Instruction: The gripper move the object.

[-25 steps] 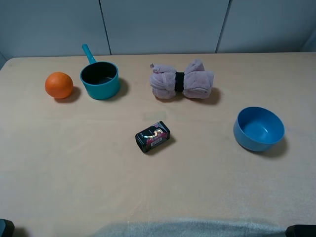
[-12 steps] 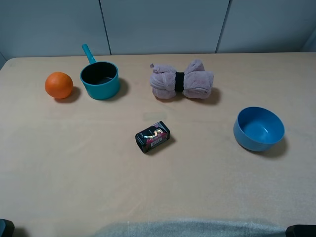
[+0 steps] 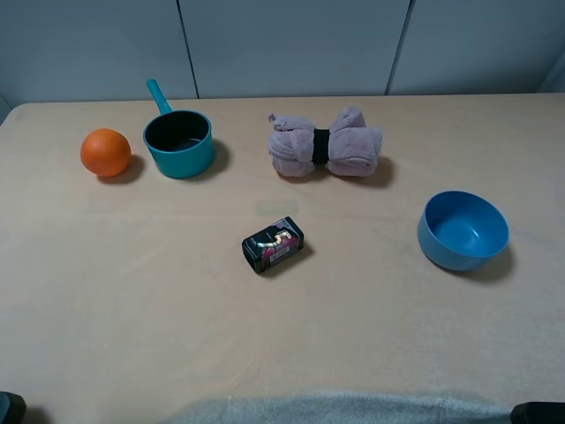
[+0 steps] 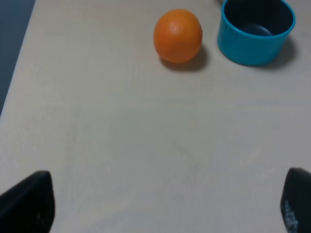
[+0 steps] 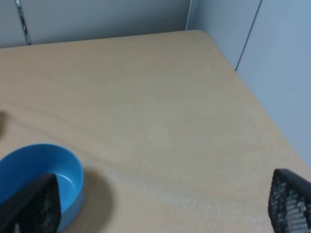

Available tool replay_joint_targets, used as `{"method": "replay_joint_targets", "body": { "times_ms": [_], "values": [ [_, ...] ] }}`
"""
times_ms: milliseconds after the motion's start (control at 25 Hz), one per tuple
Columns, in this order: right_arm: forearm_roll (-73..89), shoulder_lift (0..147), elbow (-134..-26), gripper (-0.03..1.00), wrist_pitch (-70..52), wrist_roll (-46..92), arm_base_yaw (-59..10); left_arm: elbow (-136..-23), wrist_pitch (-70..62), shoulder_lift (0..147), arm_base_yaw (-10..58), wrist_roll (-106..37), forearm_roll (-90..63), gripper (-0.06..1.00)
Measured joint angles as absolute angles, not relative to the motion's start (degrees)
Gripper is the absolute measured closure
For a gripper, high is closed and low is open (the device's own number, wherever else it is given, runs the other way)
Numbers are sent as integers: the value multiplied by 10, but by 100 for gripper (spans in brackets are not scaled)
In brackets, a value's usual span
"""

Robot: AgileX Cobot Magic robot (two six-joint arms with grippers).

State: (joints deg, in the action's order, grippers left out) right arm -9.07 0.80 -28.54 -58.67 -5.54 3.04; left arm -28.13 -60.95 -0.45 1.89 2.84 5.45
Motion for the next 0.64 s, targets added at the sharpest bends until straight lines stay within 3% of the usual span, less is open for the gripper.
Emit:
{"method": "replay_joint_targets", "body": {
  "times_ms": [640],
  "values": [
    [-91, 8, -285, 32, -587, -55, 30, -281, -609, -5, 19, 28, 55, -5]
  ]
}}
